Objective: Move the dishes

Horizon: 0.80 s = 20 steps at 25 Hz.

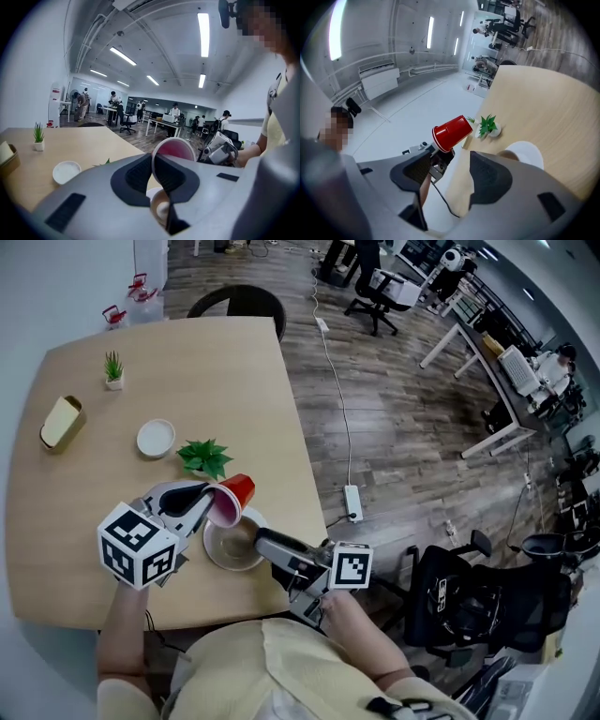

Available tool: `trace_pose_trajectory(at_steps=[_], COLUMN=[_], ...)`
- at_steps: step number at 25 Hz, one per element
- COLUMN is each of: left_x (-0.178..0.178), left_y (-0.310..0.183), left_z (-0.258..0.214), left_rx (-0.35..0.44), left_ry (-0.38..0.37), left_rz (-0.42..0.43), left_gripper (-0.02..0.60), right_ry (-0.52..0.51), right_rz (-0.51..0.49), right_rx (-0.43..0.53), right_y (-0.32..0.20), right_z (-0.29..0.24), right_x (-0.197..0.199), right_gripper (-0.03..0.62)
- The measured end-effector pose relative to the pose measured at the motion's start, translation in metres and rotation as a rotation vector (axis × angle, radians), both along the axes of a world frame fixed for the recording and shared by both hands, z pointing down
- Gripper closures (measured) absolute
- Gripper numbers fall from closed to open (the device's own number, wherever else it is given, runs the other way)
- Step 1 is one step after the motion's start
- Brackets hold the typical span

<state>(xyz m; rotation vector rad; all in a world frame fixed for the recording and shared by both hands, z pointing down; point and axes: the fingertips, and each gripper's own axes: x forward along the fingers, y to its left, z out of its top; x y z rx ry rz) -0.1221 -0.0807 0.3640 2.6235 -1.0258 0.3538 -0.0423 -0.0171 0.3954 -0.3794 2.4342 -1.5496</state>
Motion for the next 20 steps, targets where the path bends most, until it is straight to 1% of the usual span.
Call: trace_pose_trajectory(at_steps=[2,6,10,12,16,20], left_x=[0.014,0.044,0.067,0.075,0.086,0.092], left_y=[-0.012,-0.040,-0.073,-0.093,-0.134,-0.172], left_z=[0.000,0.002,-0.002,-0.006,-0.007,0.002], left_rx=[0.000,-0.002,-0.005,-0.003,-0.001,-0.046], left_ry=[-0.030,-0.092,-0.154,-0.192,-0.297,-0.362], left_rz=[-0.018,-0.041,-0.055,-0.064,-0.089,-0.115], left_gripper=[0.549,0.549,0.549,0.549,0.549,0.549], right_ry=[0.059,0.172,0.261,0.294,0.345,0.388], right_rz=[0.002,0.017,-0.013,-0.037,-0.086,-0.112], right_rx=[0.041,0.155,0.253,0.293,0.364,0.410], right_y=[-0.008,-0.028,-0.040,-0.044,-0.052,-0.070], right_z=[0.002,0.001,0.004,0.006,0.012,0.020], right_x=[0.014,0.043,0.066,0.075,0.095,0.110], right_gripper=[0.335,0.362,0.370,0.372,0.372,0.372])
